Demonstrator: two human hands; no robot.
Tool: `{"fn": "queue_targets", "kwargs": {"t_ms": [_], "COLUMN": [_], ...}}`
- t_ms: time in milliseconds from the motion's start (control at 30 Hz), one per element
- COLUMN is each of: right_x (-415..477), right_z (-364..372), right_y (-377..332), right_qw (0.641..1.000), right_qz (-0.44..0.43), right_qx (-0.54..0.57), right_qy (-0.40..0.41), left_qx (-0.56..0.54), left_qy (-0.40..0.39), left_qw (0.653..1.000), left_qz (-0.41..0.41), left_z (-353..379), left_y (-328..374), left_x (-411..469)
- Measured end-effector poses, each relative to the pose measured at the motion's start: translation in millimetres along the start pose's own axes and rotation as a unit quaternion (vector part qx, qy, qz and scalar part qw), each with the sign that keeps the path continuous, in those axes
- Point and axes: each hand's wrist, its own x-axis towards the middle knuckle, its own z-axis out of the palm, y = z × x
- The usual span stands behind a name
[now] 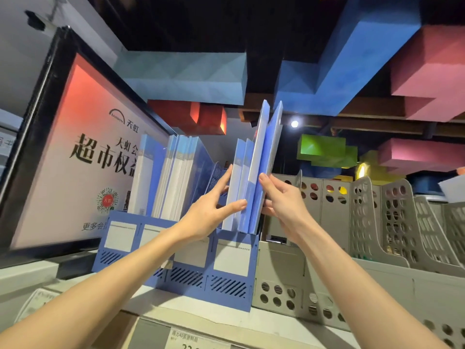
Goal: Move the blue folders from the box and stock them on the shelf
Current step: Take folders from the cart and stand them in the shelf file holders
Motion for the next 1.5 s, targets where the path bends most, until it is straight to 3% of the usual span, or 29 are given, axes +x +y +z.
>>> {"fn": "queue_targets", "kwargs": {"t_ms": [300, 767, 1267, 1500], "right_x": [8.9, -4.3, -14.7, -12.8], "right_z": [5.7, -11.9, -19.1, -1.4], "right_y": [13.9, 21.6, 22.3, 10.0], "right_qw": [0.996, 0.993, 0.991, 0.996], "right_qz": [-0.026, 0.059, 0.118, 0.069], "right_qx": [0.072, 0.062, -0.051, -0.027], "right_qy": [-0.034, -0.086, -0.044, 0.047], "left_qx": [0.007, 0.072, 0.049, 0.031], "left_qy": [0.043, 0.032, -0.002, -0.015], "left_qw": [0.999, 0.997, 0.999, 0.999], "left_qz": [0.004, -0.006, -0.001, 0.004], "left_z": [-1.0, -1.9, -8.3, -8.7], "left_y": [-11.2, -12.5, -15.6, -18.6], "left_x": [0.6, -1.7, 1.5, 3.1]}}
